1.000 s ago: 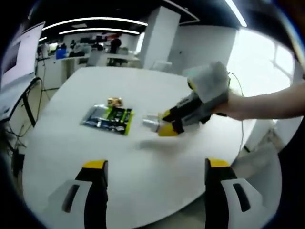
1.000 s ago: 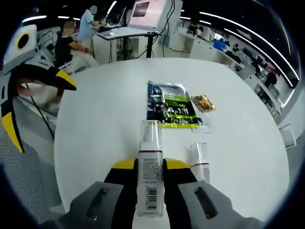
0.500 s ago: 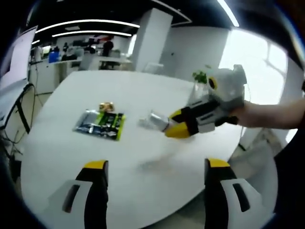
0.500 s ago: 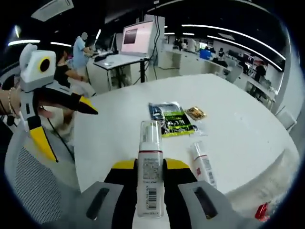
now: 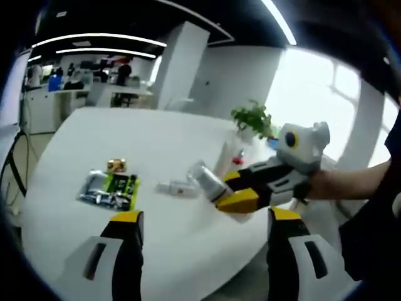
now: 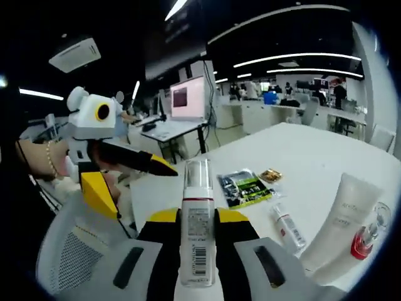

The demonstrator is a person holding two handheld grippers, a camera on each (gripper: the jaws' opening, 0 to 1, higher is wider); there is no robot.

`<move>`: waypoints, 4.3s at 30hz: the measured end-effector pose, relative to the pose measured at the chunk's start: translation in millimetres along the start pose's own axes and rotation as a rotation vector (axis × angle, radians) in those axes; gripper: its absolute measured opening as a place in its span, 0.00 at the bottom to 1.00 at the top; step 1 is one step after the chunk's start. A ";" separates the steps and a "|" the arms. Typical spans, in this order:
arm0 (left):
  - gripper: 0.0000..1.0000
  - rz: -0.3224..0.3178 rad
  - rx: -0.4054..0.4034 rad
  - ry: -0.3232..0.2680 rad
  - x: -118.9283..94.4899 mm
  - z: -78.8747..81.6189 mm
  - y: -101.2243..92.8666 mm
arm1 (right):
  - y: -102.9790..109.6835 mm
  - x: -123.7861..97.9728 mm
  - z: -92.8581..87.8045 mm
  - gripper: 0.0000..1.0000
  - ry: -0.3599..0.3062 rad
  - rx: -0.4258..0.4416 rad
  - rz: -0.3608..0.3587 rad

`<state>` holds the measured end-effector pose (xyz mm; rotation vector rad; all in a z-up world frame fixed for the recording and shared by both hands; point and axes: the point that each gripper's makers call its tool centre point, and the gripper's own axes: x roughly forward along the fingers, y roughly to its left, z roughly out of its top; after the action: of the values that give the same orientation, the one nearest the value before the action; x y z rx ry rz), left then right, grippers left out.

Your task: Arrange the skincare products in the storage area until every visible bottle or jar stands upright without overlapping.

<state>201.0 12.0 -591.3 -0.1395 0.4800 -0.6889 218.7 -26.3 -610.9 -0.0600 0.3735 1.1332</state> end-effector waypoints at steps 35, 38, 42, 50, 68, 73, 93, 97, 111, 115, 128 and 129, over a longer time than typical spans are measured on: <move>0.20 -0.511 0.041 -0.198 -25.0 70.2 -99.5 | 73.0 -60.4 71.3 0.20 -0.364 0.178 0.354; 0.20 -0.491 0.087 -0.180 -23.6 74.8 -102.3 | 73.0 -61.1 74.9 0.20 -0.363 0.179 0.350; 0.18 -0.469 0.150 -0.142 -20.9 79.0 -104.8 | 68.1 -62.3 76.3 0.22 -0.347 0.181 0.320; 0.18 -0.450 0.341 -0.071 -15.6 84.5 -118.9 | 58.8 -76.1 69.7 0.26 -0.252 0.062 0.215; 0.18 -0.474 0.392 -0.018 6.4 71.6 -144.9 | 57.3 -104.0 28.4 0.28 -0.011 -0.151 0.227; 0.18 -0.486 0.413 -0.007 18.7 66.1 -155.6 | 48.0 -109.4 18.7 0.20 0.005 -0.156 0.196; 0.22 -0.593 0.494 0.022 41.4 46.0 -172.2 | 27.8 -129.9 -0.7 0.18 -0.009 -0.124 0.177; 0.24 -0.616 0.520 0.044 49.5 44.4 -171.9 | 22.4 -132.8 -3.4 0.18 -0.005 -0.145 0.180; 0.20 -0.614 0.574 0.143 101.3 12.1 -170.4 | -17.7 -135.0 -48.7 0.19 0.095 -0.169 0.143; 0.20 -0.611 0.584 0.166 115.8 4.7 -168.5 | -29.4 -133.1 -60.1 0.19 0.119 -0.165 0.139; 0.19 -0.543 0.558 0.229 160.0 -21.4 -128.4 | -70.6 -111.4 -95.5 0.19 0.208 -0.200 0.114; 0.19 -0.539 0.560 0.233 163.1 -24.1 -125.9 | -74.5 -108.9 -100.4 0.19 0.214 -0.201 0.111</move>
<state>226.0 -188.2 -639.2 0.3565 0.4567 -1.3523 218.8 -176.8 -680.5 -0.3424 0.4564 1.2762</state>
